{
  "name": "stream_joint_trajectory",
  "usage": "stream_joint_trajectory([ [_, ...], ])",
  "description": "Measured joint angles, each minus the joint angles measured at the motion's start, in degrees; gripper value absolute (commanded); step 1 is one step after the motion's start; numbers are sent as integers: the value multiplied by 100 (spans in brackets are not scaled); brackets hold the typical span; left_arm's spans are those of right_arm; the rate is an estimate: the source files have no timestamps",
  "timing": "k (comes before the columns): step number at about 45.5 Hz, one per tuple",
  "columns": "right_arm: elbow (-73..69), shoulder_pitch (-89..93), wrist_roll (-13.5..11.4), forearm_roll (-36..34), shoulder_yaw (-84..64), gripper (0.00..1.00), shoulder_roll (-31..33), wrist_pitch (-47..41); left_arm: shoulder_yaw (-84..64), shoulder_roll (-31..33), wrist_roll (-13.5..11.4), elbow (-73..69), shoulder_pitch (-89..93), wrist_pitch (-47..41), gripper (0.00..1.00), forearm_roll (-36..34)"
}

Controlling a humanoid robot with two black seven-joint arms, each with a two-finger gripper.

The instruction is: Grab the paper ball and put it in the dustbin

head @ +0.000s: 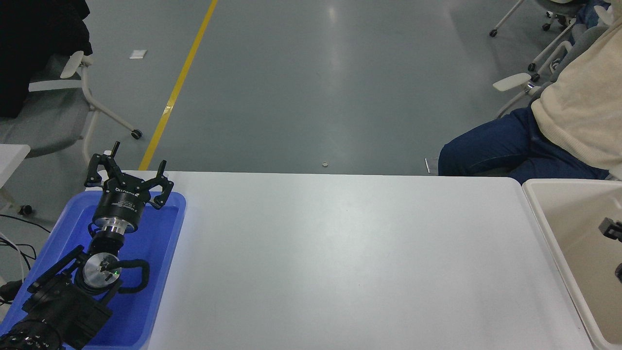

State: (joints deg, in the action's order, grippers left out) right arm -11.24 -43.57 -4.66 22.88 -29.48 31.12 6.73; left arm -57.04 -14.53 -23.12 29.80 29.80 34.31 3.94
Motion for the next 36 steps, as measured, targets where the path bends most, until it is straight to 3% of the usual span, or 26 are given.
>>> stream_joint_trajectory([
  [12,-1242,-573,-2,6,-3,100,775,-10,0,1,0,0,0,3,100,0],
  [24,-1987,-992,2,5,204,100,1114,-62,0,-1,0,0,0,3,100,-3],
  [36,-2516,-626,31,11,2637,100,1340,-102,7,-1,0,0,0,2,100,-2],
])
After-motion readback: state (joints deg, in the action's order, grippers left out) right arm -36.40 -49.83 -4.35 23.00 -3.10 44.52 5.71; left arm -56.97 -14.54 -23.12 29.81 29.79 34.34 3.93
